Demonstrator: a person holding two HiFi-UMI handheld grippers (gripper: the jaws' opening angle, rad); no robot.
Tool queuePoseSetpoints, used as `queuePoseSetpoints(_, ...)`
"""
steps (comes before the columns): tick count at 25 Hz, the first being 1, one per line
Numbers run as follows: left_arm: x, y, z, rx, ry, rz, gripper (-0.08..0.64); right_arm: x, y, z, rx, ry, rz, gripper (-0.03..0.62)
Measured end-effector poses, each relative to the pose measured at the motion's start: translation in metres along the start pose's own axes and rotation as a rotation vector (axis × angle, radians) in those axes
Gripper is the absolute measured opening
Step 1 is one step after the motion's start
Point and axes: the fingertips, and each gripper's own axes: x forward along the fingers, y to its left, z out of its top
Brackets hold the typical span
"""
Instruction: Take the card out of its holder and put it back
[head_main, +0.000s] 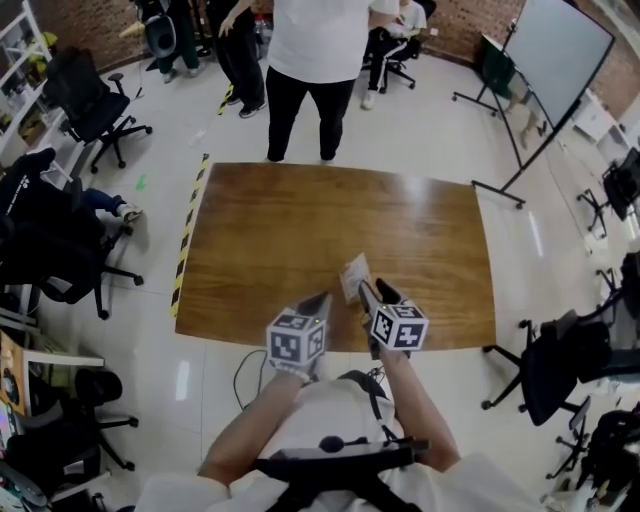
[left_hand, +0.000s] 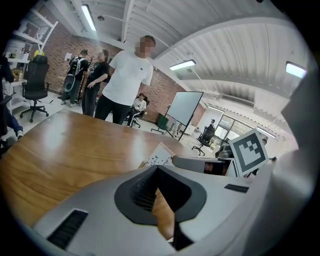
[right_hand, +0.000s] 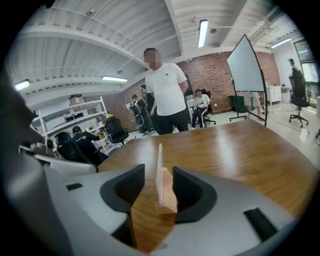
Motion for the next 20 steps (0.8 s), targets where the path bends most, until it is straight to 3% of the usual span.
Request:
queuePoseSetpoints(4, 0.006, 0.001, 0.001, 0.021, 0.019, -0.019, -0.009, 0.011, 0.0, -0.004, 0.0, 0.004, -0.005, 0.153)
queuePoseSetpoints(8, 0.009, 0.002, 0.0, 0.027, 0.029, -0.035, -0.009, 0.021, -0.001, -0.005, -0.008, 0.004, -0.02, 0.151)
queuePoseSetpoints(20, 0.016, -0.001, -0.006, 0.034, 0.048, -0.055, -0.009, 0.033, -0.004, -0.011, -0.065, -0.001, -0.022, 0.049)
